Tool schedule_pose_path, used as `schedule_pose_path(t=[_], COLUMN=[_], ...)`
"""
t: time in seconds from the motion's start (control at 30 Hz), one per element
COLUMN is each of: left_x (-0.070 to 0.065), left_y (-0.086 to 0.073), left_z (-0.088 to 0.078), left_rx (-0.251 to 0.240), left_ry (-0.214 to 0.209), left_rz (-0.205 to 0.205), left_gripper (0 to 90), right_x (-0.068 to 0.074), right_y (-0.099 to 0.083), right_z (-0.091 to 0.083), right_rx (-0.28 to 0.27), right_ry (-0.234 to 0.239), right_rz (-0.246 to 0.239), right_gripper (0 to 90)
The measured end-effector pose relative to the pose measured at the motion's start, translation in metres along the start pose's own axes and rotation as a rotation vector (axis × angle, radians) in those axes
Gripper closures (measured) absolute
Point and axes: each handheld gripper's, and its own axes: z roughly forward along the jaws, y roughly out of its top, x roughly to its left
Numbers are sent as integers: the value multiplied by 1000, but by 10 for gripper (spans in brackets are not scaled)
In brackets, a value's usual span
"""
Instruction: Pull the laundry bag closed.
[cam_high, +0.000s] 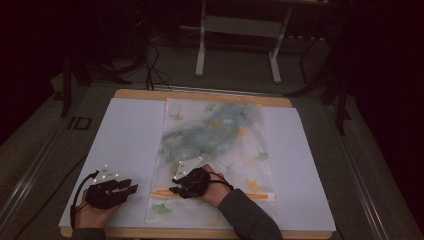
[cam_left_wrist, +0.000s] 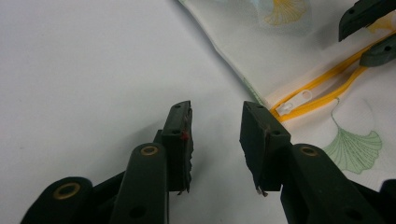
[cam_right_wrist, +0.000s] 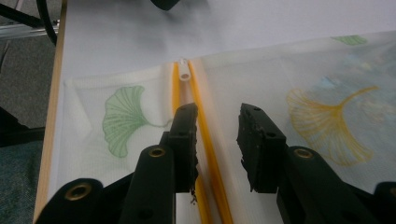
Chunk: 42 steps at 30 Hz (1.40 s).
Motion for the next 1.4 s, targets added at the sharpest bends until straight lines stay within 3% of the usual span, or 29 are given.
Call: schedule_pose_path(t=[0.33, 0.6, 1.4], left_x=[0, 1, 0], left_y=[0, 0, 0], left_z=[0, -1, 0], left_rx=[-1, 0, 3], left_ry=[0, 2, -13], left_rz=[-3, -2, -3], left_gripper=[635, 630, 635], right_x=[8, 12, 13], right_y=[9, 14, 28], right_z=[15, 26, 56], right_rx=[5, 25, 75], right_ry=[26, 20, 61], right_rz=[-21, -45, -35], right_gripper=[696, 705, 807])
